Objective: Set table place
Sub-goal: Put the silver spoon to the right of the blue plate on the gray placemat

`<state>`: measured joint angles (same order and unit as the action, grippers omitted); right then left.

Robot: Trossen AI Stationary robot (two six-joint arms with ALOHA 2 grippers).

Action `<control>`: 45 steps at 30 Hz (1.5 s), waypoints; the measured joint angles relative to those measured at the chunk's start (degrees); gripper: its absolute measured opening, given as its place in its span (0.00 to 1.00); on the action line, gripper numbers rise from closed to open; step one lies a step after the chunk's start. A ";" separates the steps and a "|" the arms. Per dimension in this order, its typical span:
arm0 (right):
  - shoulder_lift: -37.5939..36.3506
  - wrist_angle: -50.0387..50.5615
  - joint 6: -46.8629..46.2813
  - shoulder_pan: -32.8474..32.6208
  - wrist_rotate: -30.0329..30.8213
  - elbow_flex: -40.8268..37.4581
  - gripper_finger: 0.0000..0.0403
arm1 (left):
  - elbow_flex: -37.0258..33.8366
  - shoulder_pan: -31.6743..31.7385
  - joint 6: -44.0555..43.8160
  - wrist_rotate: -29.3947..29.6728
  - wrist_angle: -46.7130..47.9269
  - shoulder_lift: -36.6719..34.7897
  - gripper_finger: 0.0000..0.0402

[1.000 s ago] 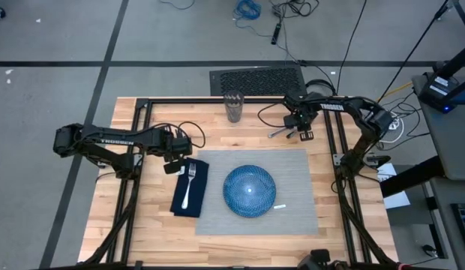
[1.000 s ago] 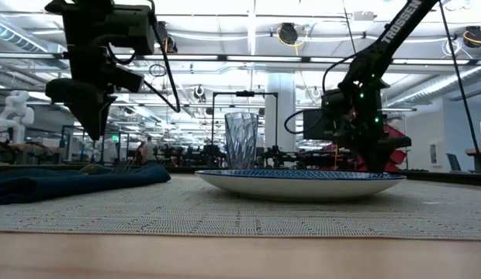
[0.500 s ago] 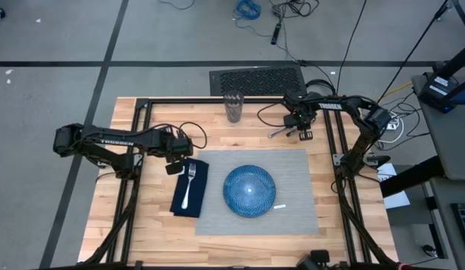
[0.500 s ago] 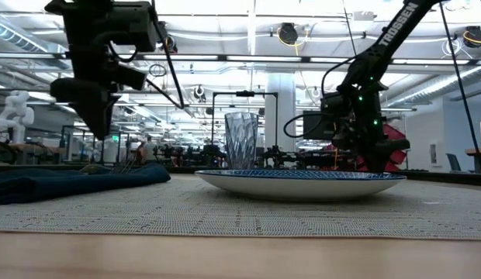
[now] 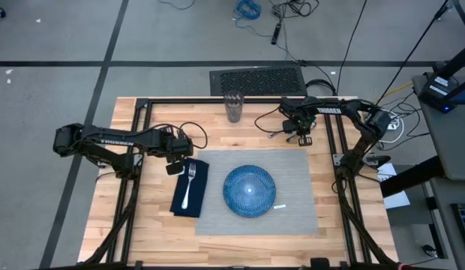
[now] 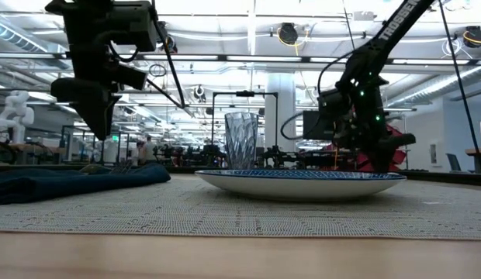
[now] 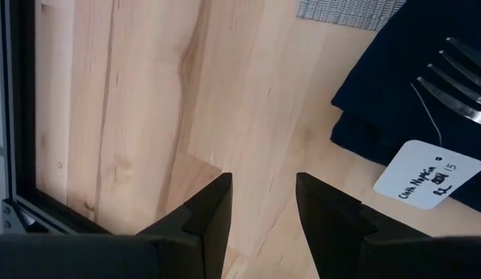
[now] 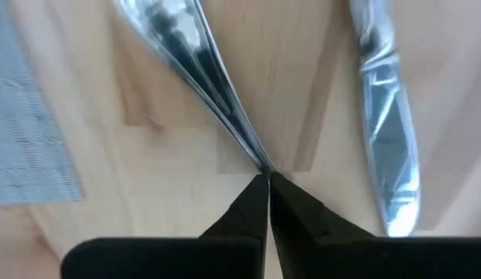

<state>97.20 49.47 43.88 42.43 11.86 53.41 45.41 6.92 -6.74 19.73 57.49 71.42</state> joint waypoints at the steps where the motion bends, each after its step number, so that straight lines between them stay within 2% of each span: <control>1: -0.92 0.17 -0.40 -0.54 -0.24 0.04 0.00 | 0.02 0.00 0.02 0.01 -0.01 0.00 0.32; 10: -8.81 4.74 -3.95 -6.00 -0.40 0.15 0.00 | 0.02 0.00 0.02 0.00 -0.09 0.00 0.32; 16: -9.51 5.03 -5.96 -4.77 -0.73 0.24 0.01 | 0.02 0.00 -0.35 -0.01 -0.74 0.00 0.32; 19: -9.35 4.84 -5.94 -2.98 -1.54 0.24 0.05 | 0.02 0.00 -0.44 -0.01 -1.08 0.00 0.32; 26: -9.35 4.92 -5.33 1.47 -1.56 0.28 0.29 | 0.02 0.00 -0.37 -0.02 -1.49 0.00 0.32; 30: -9.35 4.92 -3.79 2.71 -2.52 0.28 0.37 | 0.03 0.01 -0.22 -0.02 -1.67 0.02 0.32; 35: -9.33 4.72 -1.19 2.89 -7.94 0.28 0.39 | 0.04 0.00 -0.08 -0.02 -1.72 0.02 0.32; 45: -9.22 3.39 0.28 3.22 -9.25 0.22 0.39 | 0.04 0.01 -0.07 -0.02 -1.75 0.02 0.32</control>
<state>87.99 52.87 44.16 45.65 2.61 53.63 45.45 6.92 -6.81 19.70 55.75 71.44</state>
